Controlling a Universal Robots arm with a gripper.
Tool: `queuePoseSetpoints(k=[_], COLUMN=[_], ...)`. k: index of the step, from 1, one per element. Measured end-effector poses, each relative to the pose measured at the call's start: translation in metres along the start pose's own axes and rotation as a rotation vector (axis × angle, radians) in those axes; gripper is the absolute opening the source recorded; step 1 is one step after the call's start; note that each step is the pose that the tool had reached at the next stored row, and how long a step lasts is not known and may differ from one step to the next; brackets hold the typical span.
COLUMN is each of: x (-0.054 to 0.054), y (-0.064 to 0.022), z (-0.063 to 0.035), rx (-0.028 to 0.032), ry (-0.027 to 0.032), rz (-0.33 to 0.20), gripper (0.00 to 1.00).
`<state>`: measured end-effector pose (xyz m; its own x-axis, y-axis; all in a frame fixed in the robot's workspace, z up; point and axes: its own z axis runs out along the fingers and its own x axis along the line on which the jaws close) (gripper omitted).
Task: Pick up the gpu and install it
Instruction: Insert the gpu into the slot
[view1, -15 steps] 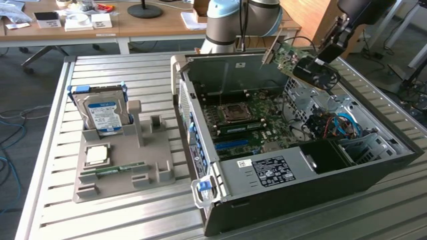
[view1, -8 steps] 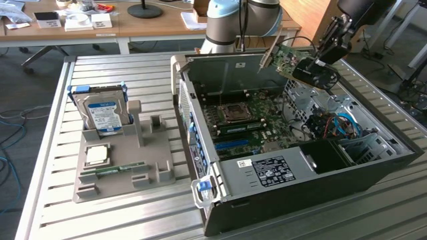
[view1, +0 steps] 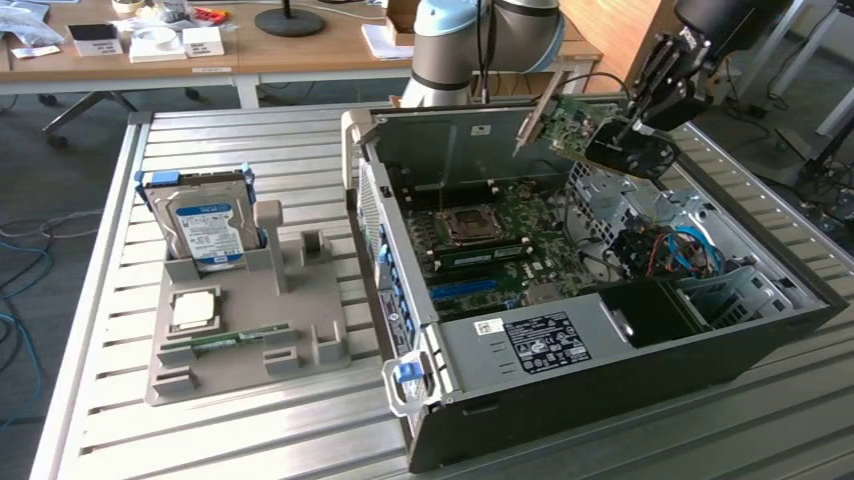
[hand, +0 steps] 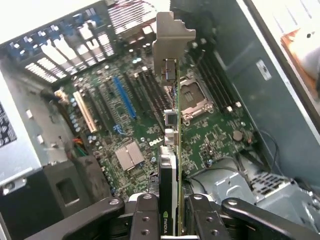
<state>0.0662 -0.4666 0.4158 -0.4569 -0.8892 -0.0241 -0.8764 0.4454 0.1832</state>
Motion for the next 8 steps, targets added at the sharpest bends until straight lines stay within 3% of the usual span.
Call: queuePoseSetpoints(k=[8], x=[0.0000], y=[-0.0001], z=[0.0004], rx=[-0.0035], ry=[0.0263], rz=[-0.141], gripper=[0.27])
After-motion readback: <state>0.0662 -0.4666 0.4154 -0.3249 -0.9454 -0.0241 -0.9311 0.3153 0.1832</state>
